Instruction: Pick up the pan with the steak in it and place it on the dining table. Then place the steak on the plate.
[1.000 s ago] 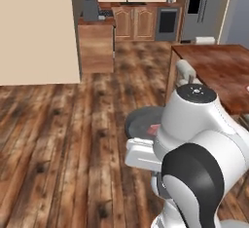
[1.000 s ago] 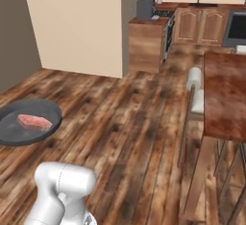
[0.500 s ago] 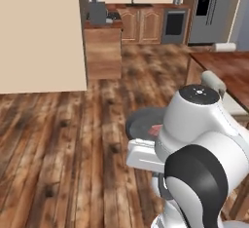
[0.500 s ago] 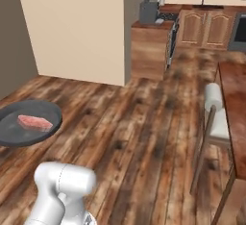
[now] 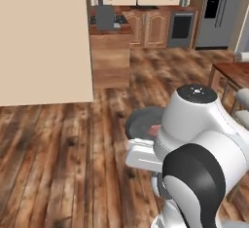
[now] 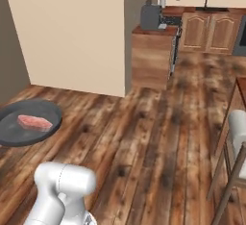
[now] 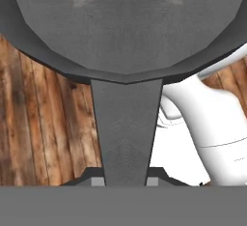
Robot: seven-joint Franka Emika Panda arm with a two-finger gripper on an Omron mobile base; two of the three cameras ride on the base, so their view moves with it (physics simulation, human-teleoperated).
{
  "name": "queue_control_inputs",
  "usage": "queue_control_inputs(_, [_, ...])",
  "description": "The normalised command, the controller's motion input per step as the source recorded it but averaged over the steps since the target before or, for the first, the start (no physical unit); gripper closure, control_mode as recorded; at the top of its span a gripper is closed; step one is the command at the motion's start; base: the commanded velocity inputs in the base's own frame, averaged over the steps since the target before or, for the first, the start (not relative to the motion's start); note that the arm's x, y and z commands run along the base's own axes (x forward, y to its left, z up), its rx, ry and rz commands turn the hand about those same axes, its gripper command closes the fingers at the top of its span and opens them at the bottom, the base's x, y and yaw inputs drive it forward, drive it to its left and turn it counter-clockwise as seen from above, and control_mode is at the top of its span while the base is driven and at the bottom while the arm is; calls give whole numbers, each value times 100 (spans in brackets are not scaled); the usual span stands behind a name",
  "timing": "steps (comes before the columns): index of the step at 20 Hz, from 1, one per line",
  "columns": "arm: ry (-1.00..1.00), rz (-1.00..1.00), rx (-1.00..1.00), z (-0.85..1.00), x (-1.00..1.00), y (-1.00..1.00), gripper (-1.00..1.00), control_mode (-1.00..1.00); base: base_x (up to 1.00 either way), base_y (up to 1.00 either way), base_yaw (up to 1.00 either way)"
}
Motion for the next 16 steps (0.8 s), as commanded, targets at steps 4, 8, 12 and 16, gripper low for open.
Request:
queue_control_inputs(4, [0, 0, 0, 0, 0, 0, 100, 100, 30, 1, -43])
queue_control_inputs(8, [0, 0, 0, 0, 0, 0, 100, 100, 0, 0, -50])
queue_control_inputs(12, [0, 0, 0, 0, 0, 0, 100, 100, 0, 0, -50])
queue_control_inputs(16, [0, 0, 0, 0, 0, 0, 100, 100, 0, 0, -50])
